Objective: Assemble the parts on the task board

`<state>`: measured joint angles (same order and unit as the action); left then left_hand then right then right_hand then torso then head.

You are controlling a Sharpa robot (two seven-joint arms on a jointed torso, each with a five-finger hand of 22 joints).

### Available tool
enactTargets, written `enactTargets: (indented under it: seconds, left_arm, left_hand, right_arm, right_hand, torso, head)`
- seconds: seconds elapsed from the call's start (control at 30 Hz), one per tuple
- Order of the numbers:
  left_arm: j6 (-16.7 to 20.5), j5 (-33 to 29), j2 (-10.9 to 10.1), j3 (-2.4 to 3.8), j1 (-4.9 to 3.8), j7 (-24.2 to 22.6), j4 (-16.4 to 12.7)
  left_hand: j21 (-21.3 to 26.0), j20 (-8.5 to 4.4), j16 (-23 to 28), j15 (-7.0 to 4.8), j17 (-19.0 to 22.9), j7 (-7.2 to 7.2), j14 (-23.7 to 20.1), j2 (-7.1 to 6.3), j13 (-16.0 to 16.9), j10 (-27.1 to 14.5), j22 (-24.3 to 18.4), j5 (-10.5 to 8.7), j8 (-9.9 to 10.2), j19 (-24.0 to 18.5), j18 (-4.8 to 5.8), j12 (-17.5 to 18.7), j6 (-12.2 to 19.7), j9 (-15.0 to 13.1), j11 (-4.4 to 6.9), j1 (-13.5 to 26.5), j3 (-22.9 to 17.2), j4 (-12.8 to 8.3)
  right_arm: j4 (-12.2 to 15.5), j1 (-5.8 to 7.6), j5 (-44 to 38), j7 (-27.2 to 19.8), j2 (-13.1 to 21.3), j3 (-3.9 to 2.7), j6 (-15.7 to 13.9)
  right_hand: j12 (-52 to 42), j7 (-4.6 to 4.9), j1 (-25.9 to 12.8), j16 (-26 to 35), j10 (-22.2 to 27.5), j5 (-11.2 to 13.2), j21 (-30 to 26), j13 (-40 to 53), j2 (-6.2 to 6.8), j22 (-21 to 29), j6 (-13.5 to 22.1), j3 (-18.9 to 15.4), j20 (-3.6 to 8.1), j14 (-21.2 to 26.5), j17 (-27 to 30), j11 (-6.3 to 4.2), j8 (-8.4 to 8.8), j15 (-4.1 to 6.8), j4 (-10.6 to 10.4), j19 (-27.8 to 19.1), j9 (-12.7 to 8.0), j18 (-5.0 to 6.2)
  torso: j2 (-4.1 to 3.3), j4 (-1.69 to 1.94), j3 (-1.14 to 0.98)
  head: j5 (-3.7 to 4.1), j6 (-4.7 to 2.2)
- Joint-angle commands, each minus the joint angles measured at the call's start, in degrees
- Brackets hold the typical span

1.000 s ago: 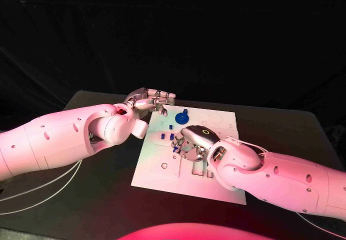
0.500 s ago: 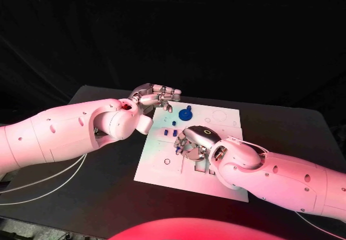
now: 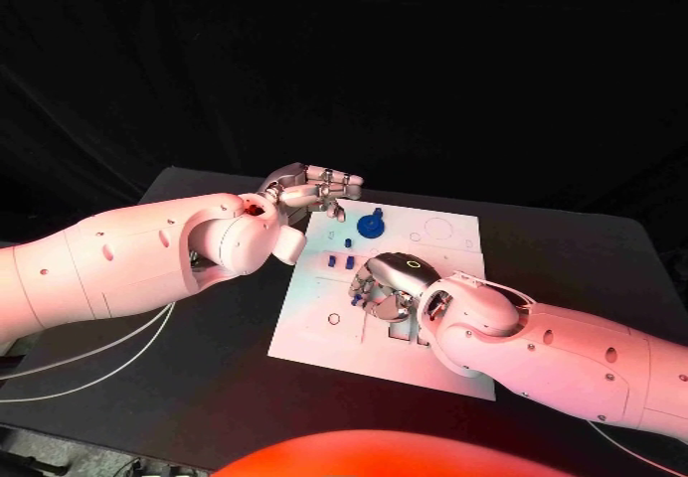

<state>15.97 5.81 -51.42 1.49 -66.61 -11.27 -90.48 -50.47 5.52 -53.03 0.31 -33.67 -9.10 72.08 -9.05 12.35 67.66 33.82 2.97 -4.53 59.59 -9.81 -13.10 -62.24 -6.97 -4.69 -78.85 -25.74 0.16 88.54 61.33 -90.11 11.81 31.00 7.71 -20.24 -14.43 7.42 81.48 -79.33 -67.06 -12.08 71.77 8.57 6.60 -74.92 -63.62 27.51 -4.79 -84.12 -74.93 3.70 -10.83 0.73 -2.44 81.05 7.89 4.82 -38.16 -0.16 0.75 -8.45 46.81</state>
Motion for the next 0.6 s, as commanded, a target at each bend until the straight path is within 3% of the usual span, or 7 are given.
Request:
enactTargets:
  seconds: [0.03,0.6]
  left_arm:
    - [-1.16,-0.27,0.13,0.05,-0.08,-0.2,-0.18]
    - [-1.43,-0.27,0.18,0.05,-0.09,-0.05,-0.16]
  left_hand:
    - [0.43,0.01,0.14,0.01,0.14,-0.1,-0.43,0.25,0.11,-0.52,-0.1,-0.06,0.25,0.31,-0.71,-0.31,0.49,0.09,-0.05,-0.16,0.07,-0.24]
    - [0.43,0.01,0.14,0.01,0.14,-0.1,-0.43,0.25,0.11,-0.52,-0.1,-0.06,0.25,0.31,-0.71,-0.31,0.49,0.09,-0.05,-0.16,0.07,-0.24]
  right_arm:
    - [-0.06,-0.13,-0.93,0.59,-0.09,0.06,1.75]
    - [-0.83,-0.38,-1.95,1.83,-1.1,0.18,3.57]
  right_hand:
    - [0.18,0.09,-0.46,-0.06,0.2,-0.22,-0.11,0.0,-0.04,-4.99,-0.19,-0.09,-0.18,-3.12,-0.81,-0.17,-0.16,0.25,0.27,0.19,0.09,-0.8]
    - [0.45,0.11,-1.12,0.01,0.21,-0.24,-0.24,-0.04,0.15,-5.0,-0.08,-0.58,-0.25,-3.09,-0.65,-0.11,-0.02,0.18,0.29,0.11,0.19,-0.78]
  torso:
    - [-0.02,-0.01,0.02]
    - [-0.02,0.04,-0.01]
  head:
    - [-0.11,0.09]
    - [-0.13,0.04]
